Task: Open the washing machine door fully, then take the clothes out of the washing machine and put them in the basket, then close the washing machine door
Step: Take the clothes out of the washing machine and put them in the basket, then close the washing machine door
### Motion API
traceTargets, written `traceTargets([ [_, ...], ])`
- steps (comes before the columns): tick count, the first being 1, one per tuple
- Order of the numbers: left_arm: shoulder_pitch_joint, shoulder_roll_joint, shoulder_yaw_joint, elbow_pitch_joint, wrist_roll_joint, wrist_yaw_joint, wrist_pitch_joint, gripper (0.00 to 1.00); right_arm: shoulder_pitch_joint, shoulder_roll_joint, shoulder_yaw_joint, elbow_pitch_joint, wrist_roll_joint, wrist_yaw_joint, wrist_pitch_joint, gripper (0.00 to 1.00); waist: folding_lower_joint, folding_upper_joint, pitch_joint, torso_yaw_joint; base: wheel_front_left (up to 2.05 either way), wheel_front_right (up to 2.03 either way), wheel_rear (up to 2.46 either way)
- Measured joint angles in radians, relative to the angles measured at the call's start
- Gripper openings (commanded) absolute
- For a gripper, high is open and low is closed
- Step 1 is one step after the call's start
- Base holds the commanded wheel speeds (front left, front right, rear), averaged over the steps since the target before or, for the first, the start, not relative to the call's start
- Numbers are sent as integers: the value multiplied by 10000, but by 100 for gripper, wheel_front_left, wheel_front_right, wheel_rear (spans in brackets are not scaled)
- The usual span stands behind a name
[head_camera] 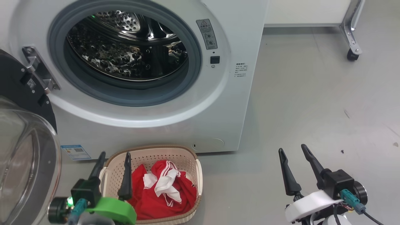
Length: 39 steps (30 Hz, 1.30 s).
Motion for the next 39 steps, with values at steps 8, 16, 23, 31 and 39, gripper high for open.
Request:
traceTargets([
  [8, 963, 31, -96, -556, -10, 174, 270, 100, 257, 10, 98, -63, 0, -90, 0, 100, 0, 0, -376, 84, 0, 0, 0],
  [16, 1412, 42, -171, -1170, 21, 301, 431, 100, 493, 12, 109, -174, 0, -155, 0, 100, 0, 0, -438, 84, 0, 0, 0],
  [23, 1609, 96, -205, -1605, 184, 385, 598, 100, 566, 13, 144, -257, 0, -178, 0, 100, 0, 0, -436, 68, 0, 0, 0],
  [31, 1848, 196, -282, -1969, 389, 472, 895, 100, 588, 13, 207, -318, 2, -253, 0, 100, 0, 0, -400, 56, 0, 0, 0],
  [39, 1987, 213, -303, -2305, 474, 527, 1057, 100, 663, 13, 203, -351, 2, -255, 0, 100, 0, 0, -395, 67, 0, 0, 0],
])
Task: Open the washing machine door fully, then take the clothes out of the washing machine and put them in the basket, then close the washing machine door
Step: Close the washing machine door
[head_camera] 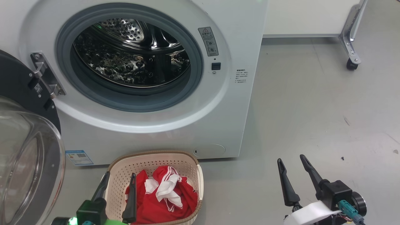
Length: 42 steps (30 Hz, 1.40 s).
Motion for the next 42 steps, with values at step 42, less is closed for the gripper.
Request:
traceTargets([
  [42, 449, 100, -21, -1160, 378, 128, 748, 100, 48, 6, 35, -77, 35, -25, 0, 100, 0, 0, 22, -6, -39, 52, -13],
])
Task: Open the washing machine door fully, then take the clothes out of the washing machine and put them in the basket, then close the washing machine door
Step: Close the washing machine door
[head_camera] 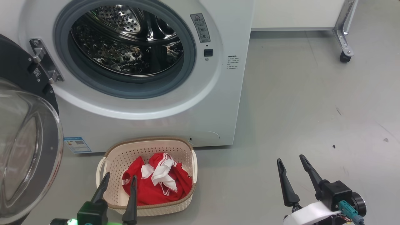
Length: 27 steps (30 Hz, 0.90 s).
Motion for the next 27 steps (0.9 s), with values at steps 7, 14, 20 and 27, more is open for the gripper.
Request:
traceTargets([
  [7, 14, 2, -79, -157, 0, 4, 46, 100, 0, 0, 10, 0, 0, -73, 0, 100, 0, 0, 54, -2, -126, 126, 0],
  [14, 15, 2, -81, -288, 0, 4, 44, 100, -1, 0, 21, -12, 2, -75, 0, 100, 0, 0, 129, -16, -100, 100, 0],
  [20, 15, 6, -81, -330, 0, 4, 46, 100, -2, 0, 21, -13, 15, -75, 0, 100, 0, 0, 161, -23, -76, 76, 0],
  [27, 15, 13, -79, -374, 0, 4, 48, 100, -5, 0, 19, -12, 15, -75, 0, 100, 1, 0, 176, -18, -50, 50, 0],
])
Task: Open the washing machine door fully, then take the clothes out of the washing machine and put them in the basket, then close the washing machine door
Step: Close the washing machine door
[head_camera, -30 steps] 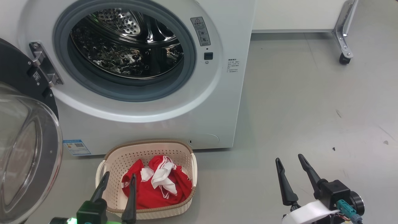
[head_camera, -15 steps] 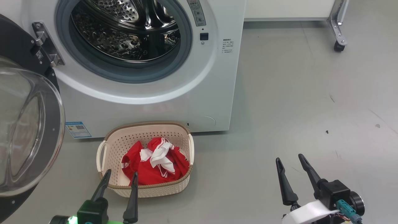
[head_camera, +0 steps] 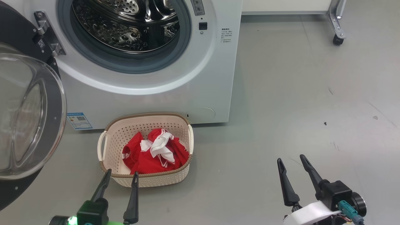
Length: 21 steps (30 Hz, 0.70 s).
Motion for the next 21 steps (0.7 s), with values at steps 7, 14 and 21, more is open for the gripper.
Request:
traceTargets([
  [7, 1, 17, 6, -36, 0, 0, 73, 100, -1, 0, 0, 10, 0, 0, 0, 100, 0, 0, 21, 0, -21, 21, 0],
  [14, 1, 23, 8, -69, 6, 0, 73, 100, -1, 0, 0, 12, 0, 0, 0, 100, 0, 0, 28, -5, -1, 1, 0],
  [21, 2, 36, 6, -69, 65, 0, 73, 100, -2, 0, 0, 19, 0, 0, 0, 100, 0, 0, 8, 3, 0, 0, 0],
])
